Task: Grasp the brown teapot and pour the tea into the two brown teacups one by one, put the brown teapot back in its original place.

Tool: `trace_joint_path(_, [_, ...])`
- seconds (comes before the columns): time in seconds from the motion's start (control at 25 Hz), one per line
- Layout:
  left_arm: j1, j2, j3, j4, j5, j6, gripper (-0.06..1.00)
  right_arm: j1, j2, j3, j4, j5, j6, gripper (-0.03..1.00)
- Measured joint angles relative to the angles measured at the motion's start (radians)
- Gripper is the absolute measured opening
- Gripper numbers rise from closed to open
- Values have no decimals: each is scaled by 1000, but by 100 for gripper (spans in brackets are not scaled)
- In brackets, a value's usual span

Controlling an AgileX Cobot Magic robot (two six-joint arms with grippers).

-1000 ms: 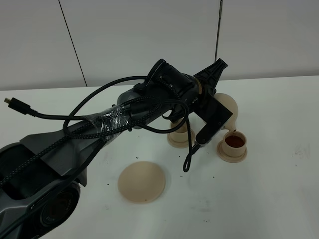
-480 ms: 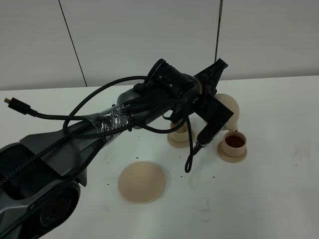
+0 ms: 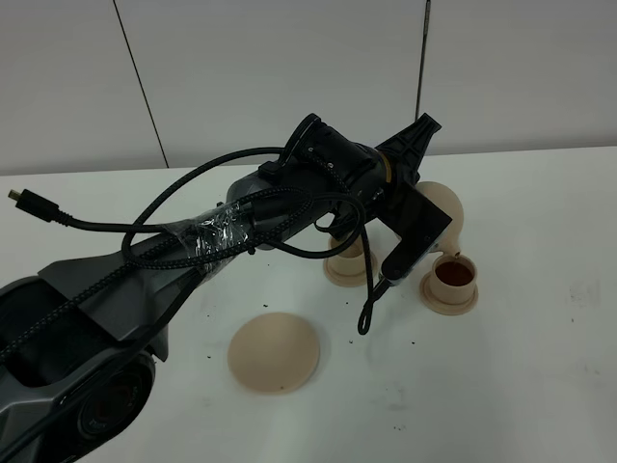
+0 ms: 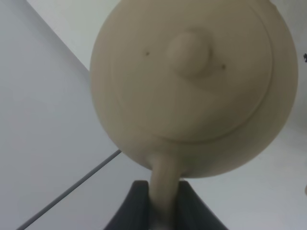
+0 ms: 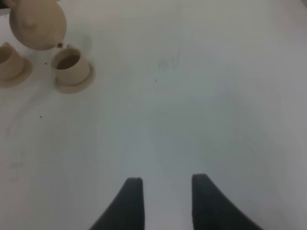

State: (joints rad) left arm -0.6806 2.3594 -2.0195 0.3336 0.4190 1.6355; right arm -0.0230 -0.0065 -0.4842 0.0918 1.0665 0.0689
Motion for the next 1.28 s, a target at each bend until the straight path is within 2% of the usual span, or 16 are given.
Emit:
trace_joint_path(0.64, [0,0,0,-19,17,-9,17,0,0,0,0,0,0,24])
trace_joint_path(1.28, [0,0,0,-26,26,-134,17,0,0,0,0,0,0,24])
